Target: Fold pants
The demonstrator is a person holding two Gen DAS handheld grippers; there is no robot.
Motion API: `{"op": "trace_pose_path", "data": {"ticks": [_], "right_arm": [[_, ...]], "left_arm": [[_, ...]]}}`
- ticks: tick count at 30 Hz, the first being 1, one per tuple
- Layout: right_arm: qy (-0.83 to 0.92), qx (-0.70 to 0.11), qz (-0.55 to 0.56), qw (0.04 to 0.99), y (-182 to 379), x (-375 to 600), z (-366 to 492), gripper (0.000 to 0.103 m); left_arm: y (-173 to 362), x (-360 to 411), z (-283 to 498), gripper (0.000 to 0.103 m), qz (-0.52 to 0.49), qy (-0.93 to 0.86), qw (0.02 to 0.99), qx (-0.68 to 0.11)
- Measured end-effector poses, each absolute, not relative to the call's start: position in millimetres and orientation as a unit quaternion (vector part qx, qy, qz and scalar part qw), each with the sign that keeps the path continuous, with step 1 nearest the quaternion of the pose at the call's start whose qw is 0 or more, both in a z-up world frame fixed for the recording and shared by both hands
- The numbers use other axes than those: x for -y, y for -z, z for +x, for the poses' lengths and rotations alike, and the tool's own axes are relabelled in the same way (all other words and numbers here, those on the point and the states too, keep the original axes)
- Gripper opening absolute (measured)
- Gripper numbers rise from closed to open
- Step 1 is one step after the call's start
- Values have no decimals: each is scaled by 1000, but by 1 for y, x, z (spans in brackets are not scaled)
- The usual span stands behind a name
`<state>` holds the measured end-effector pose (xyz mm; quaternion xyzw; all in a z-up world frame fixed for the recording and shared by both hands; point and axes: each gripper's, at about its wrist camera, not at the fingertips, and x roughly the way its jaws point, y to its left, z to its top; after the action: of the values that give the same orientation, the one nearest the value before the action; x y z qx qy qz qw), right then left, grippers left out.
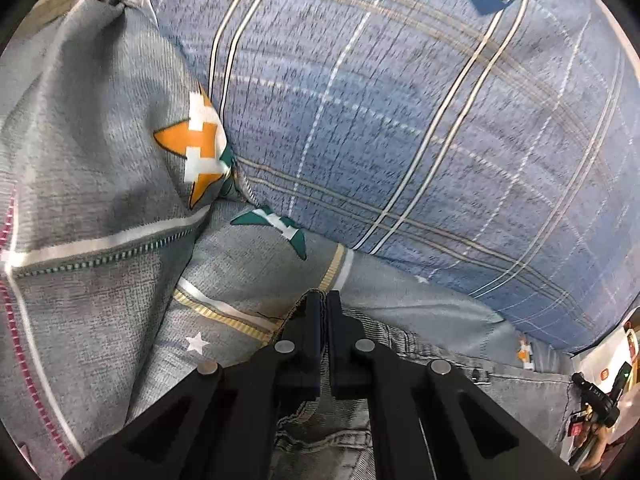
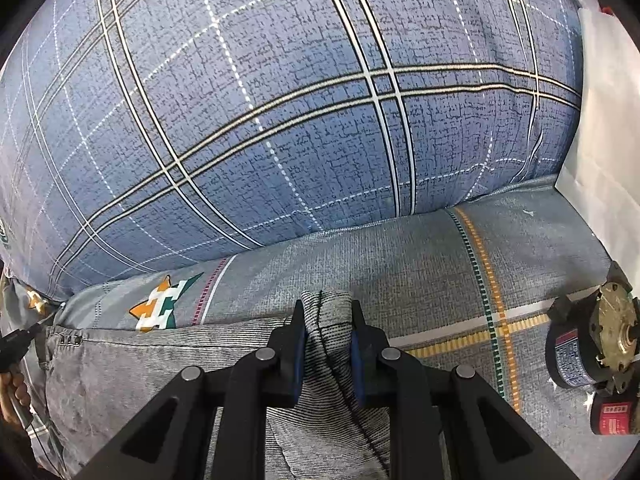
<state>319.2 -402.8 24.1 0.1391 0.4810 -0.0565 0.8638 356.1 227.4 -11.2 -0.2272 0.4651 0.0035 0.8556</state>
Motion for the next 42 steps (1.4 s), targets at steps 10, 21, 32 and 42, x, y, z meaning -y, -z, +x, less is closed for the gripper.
{"op": "trace_pose_path", "data": {"ticks": [10,21,32,42], "right_arm": [[42,-405,167,898,-110,400,256,19],[9,-365,237,900,-86,397,28,25],[34,-409,236,881,-50,401,-29,74],[58,-513,162,841,-25,383,68,32]], "left_arm": [[-91,-234,247,2,-256,37,888,-380],[-30,-284,51,3,-318,35,849,-421],[-54,-261,41,4,-213,-44,879,-425],[-11,-158,76,8,-74,4,880,-469]]}}
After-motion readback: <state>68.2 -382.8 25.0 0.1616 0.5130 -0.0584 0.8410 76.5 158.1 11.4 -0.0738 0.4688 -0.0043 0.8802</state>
